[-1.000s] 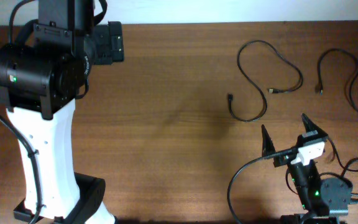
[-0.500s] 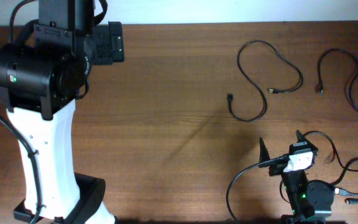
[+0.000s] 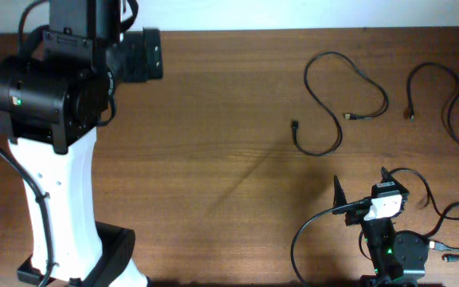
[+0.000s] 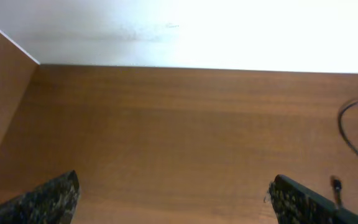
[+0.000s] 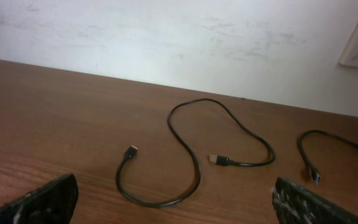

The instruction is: Untangle cables

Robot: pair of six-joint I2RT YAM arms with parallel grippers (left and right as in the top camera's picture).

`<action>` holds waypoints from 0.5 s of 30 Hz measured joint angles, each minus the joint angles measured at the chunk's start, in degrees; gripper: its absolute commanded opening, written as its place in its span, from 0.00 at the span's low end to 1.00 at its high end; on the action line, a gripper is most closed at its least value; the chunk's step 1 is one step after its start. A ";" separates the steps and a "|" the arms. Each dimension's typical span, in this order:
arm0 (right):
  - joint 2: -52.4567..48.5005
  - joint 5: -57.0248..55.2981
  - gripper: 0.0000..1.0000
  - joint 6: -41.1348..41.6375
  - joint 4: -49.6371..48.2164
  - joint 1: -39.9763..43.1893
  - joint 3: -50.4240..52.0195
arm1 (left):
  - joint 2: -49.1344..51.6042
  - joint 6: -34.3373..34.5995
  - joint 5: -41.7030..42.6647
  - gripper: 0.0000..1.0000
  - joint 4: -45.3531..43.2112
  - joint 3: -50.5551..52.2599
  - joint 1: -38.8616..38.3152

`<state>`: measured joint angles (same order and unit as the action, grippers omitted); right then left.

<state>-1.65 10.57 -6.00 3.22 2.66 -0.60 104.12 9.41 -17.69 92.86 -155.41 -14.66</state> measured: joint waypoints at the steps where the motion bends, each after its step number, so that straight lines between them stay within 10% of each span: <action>1: 0.00 0.00 0.99 0.00 0.00 0.00 0.00 | -0.46 0.02 0.46 0.99 -1.53 0.70 0.00; 15: 0.15 -0.20 0.99 -0.02 0.07 0.00 -0.02 | -49.42 0.02 2.99 0.99 -51.15 72.41 0.13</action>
<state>-1.50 10.37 -6.02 3.29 2.66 -0.62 54.70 9.43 -14.70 41.71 -83.00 -14.52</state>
